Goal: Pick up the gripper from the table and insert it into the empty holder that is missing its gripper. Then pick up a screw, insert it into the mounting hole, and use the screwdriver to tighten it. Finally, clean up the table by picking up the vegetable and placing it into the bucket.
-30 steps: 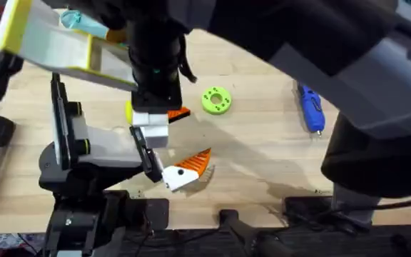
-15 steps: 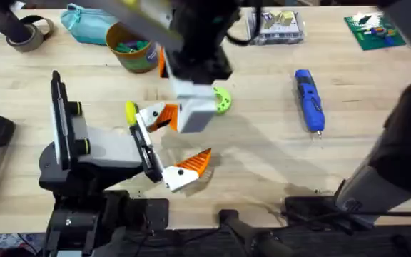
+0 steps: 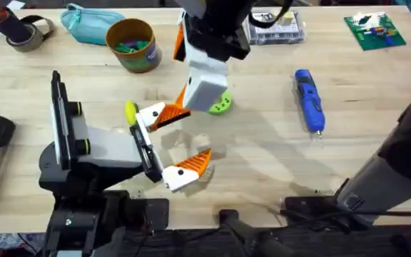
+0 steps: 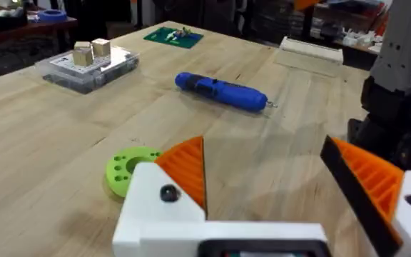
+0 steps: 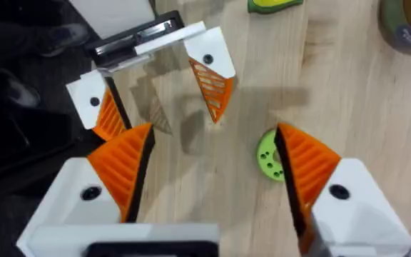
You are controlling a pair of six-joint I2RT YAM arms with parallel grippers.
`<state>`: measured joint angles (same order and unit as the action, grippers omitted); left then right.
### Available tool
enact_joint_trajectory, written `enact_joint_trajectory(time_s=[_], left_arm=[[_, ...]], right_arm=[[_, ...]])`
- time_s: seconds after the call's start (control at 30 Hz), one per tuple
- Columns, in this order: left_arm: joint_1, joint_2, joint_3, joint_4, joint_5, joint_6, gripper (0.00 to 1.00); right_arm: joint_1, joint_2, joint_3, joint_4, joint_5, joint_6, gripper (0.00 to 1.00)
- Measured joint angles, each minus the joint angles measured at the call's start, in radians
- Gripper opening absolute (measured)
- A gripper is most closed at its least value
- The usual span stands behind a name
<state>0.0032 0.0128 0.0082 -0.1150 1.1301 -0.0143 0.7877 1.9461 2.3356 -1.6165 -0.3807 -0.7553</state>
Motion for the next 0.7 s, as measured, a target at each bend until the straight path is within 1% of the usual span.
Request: enact_joint_trajectory(time_s=[0.17,0.23,0.3,0.37,0.43,0.5,0.6,0.7], left_arm=[[0.0,0.0,0.0,0.0,0.0,0.0,0.986],[0.0,0.0,0.0,0.0,0.0,0.0,0.986],[0.0,0.0,0.0,0.0,0.0,0.0,0.986],[0.0,0.0,0.0,0.0,0.0,0.0,0.986],[0.0,0.0,0.0,0.0,0.0,0.0,0.986],[0.0,0.0,0.0,0.0,0.0,0.0,0.986],[0.0,0.0,0.0,0.0,0.0,0.0,0.986],[0.0,0.0,0.0,0.0,0.0,0.0,0.986]], right_arm=[[-0.011,-0.001,-0.009,0.0,0.009,0.029,0.996],[-0.016,-0.009,-0.038,0.0,0.014,0.036,0.996],[-0.022,-0.033,-0.093,0.004,0.018,0.045,0.996],[-0.026,-0.08,-0.178,0.03,0.021,0.057,0.996],[-0.028,-0.148,-0.28,0.093,0.027,0.083,0.996],[-0.03,-0.234,-0.411,0.224,0.049,0.132,0.996],[-0.03,-0.346,-0.593,0.366,0.078,0.214,0.996],[-0.03,-0.403,-0.71,0.413,0.084,0.268,0.996]])
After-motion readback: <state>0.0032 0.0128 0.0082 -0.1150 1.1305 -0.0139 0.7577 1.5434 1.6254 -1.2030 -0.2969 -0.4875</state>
